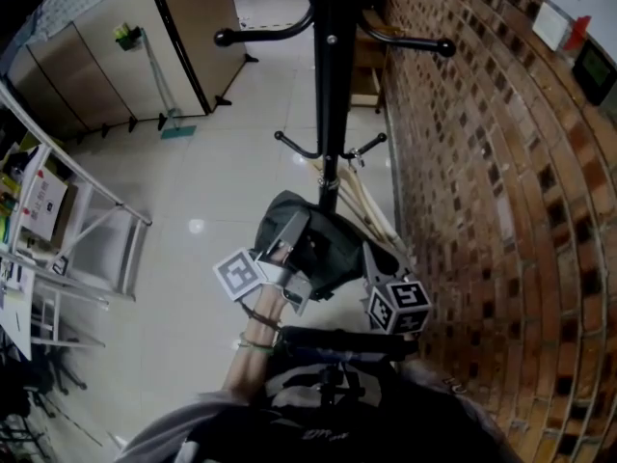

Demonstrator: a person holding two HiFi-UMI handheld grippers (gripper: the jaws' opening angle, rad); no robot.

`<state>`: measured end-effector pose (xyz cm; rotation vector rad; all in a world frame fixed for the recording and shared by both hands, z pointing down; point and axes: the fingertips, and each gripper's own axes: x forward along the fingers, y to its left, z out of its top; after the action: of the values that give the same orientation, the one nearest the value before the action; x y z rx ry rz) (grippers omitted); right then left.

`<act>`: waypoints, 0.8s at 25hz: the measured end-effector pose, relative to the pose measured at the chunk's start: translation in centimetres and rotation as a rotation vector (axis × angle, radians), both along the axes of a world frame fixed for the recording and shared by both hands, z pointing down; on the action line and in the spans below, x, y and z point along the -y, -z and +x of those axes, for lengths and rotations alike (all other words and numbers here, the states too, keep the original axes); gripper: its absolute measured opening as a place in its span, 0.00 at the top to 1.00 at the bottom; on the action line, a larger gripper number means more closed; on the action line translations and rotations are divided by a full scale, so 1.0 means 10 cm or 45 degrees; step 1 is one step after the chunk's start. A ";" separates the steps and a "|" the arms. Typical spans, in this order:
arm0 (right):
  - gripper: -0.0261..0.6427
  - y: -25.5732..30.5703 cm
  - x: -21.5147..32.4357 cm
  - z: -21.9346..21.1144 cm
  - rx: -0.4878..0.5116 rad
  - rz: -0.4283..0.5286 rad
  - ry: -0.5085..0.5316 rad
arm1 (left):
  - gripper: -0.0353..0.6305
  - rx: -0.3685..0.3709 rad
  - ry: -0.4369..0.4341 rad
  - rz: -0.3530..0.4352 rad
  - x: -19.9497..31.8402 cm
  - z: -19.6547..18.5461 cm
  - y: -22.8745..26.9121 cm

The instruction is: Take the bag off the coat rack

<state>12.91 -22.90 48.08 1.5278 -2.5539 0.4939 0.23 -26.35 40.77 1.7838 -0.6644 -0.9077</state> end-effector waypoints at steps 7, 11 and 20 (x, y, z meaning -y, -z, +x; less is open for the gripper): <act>0.95 -0.03 -0.07 0.02 0.003 -0.004 0.008 | 0.88 0.093 -0.048 -0.018 -0.30 0.03 -0.16; 0.95 -0.07 -0.11 -0.03 -0.015 -0.013 0.024 | 0.88 0.114 -0.027 -0.075 -0.41 -0.05 -0.35; 0.95 -0.09 -0.11 -0.23 -0.014 -0.028 0.069 | 0.88 0.210 0.051 -0.144 -0.48 -0.27 -0.61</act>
<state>10.58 -21.76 48.98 1.4464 -2.5652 0.5036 -2.43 -21.55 46.87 1.7619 -0.8435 -0.7396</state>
